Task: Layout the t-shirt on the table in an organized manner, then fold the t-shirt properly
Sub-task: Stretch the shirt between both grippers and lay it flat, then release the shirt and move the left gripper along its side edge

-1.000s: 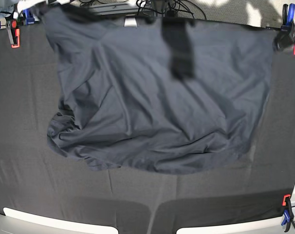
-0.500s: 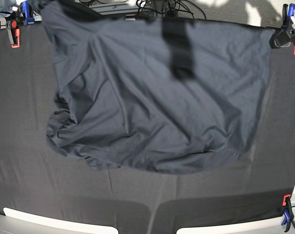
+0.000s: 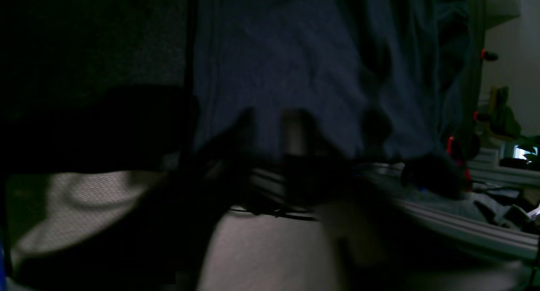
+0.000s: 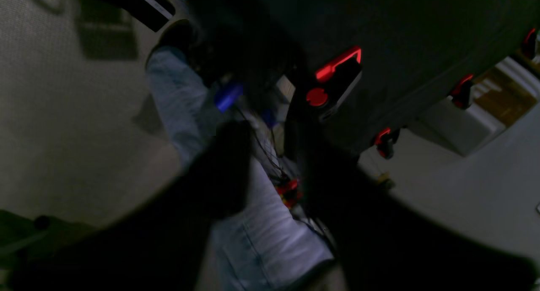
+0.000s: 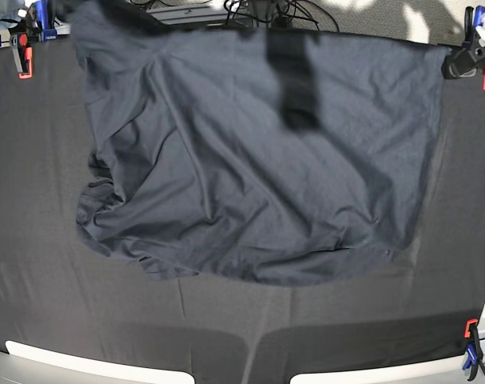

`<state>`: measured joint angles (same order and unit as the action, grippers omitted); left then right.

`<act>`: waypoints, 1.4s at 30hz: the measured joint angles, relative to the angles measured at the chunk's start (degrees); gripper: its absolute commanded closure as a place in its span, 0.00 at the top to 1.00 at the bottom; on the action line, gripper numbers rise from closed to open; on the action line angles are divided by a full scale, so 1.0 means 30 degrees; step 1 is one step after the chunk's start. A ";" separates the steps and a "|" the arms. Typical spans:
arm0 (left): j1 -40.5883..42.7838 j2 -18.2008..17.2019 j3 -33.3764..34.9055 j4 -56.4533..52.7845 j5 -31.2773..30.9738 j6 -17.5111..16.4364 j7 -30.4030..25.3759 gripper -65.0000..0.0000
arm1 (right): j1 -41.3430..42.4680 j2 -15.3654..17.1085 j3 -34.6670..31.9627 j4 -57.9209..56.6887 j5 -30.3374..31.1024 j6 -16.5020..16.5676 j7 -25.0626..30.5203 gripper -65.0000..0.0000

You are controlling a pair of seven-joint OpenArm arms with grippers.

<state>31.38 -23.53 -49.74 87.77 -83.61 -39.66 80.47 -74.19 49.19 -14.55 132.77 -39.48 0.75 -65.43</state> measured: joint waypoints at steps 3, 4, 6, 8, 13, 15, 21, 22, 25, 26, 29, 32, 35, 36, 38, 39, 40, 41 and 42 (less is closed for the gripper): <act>-0.0044 0.0000 0.0000 0.0000 0.0000 0.0000 0.0000 0.41 | 0.0007 0.0007 -0.0007 0.0000 -0.2076 -0.1909 0.0321 0.41; -0.0051 -0.0015 0.0000 0.0000 -0.0007 0.0007 -0.0022 0.41 | 0.0007 0.0007 -0.0007 0.0000 -0.3031 -0.2827 0.0342 0.41; -0.0051 -0.0087 0.0000 0.0036 0.0007 0.0000 -0.0189 0.41 | 0.0000 0.0007 0.0007 0.0000 -0.4918 -0.4677 0.0299 0.41; -0.0051 -0.0095 0.0000 0.0350 0.0007 0.0000 -0.0255 0.41 | 0.0007 0.0007 0.0175 0.0000 -0.6579 -0.6360 0.0335 0.41; -0.0153 -0.0095 0.0000 0.2317 0.0000 0.0000 -0.1086 0.41 | -0.0029 0.0000 0.1923 0.0000 -0.7337 -0.7817 0.0284 0.41; -0.0153 -0.0095 0.0000 0.3373 0.0007 0.0000 -0.2055 0.41 | -0.0022 0.0000 0.2790 0.0000 -0.7104 -0.8342 0.0284 0.41; -0.2120 -0.0095 0.0029 0.5595 0.0000 0.0007 -0.2623 0.41 | 0.3439 -0.0160 0.4597 0.0000 -0.1421 -0.8546 0.1574 0.41; -0.2688 -0.0102 0.0007 0.5617 0.0000 0.0000 -0.2681 0.41 | 0.4102 -0.0219 0.4656 0.0000 -0.0576 -0.8517 0.2186 0.41; -0.4306 -0.0087 0.0000 0.5581 0.0036 0.0007 -0.2557 0.41 | 0.6025 -0.0707 0.4648 0.0000 0.1566 -0.7548 0.3432 0.41; -0.4765 -0.0087 -0.0044 0.5581 0.0022 0.0000 -0.2543 0.41 | 0.6688 -0.0933 0.4648 -0.0007 0.2404 -0.7242 0.3679 0.41; -0.6156 -0.0095 0.0226 0.5588 0.0015 0.0000 -0.2667 0.41 | 0.8663 -0.1916 0.4641 -0.0007 0.3708 -0.6564 0.4073 0.41; -0.7344 -0.0095 0.1596 0.5581 0.0138 0.0007 -0.2630 0.41 | 1.0331 -0.3031 0.4641 -0.0007 0.4896 -0.5916 0.4204 0.41; -0.8743 -0.0102 0.4175 0.5581 0.2135 -0.0015 -0.2856 0.41 | 1.1672 -0.3927 0.4634 -0.0007 0.5727 -0.5144 0.4364 0.41; -0.9158 -0.0095 0.5166 0.5574 0.2841 0.0000 -0.3322 0.41 | 1.2072 -0.4153 0.4641 -0.0007 0.5836 -0.5056 0.4371 0.41; -1.0105 -0.0095 0.7104 0.5574 0.4583 0.0226 -0.4539 0.41 | 1.2823 -0.4554 0.4641 0.0000 0.6288 -0.4641 0.4379 0.41; -1.0666 -0.0109 0.8000 0.5581 0.5727 0.0634 -0.5260 0.41 | 1.3158 -0.4670 0.4641 -0.0007 0.6433 -0.4131 0.4371 0.41; -1.1234 -0.0095 0.8808 0.5559 0.7125 0.0933 -0.5945 0.41 | 1.3478 -0.4787 0.4641 -0.0007 0.6717 -0.4051 0.4386 0.41; -1.1839 -0.0109 0.9632 0.5559 0.8553 0.1231 -0.6543 0.41 | 1.3741 -0.4932 0.4641 -0.0007 0.6754 -0.3905 0.4379 0.41; -1.2437 -0.0138 1.0360 0.5552 0.9850 0.1515 -0.7147 0.41 | 1.3952 -0.5064 0.4641 -0.0007 0.6783 -0.3861 0.4379 0.41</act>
<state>-5.93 -23.94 -18.65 104.42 -54.06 -35.11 59.02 -32.34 34.00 -0.62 132.75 -19.14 -10.83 -52.29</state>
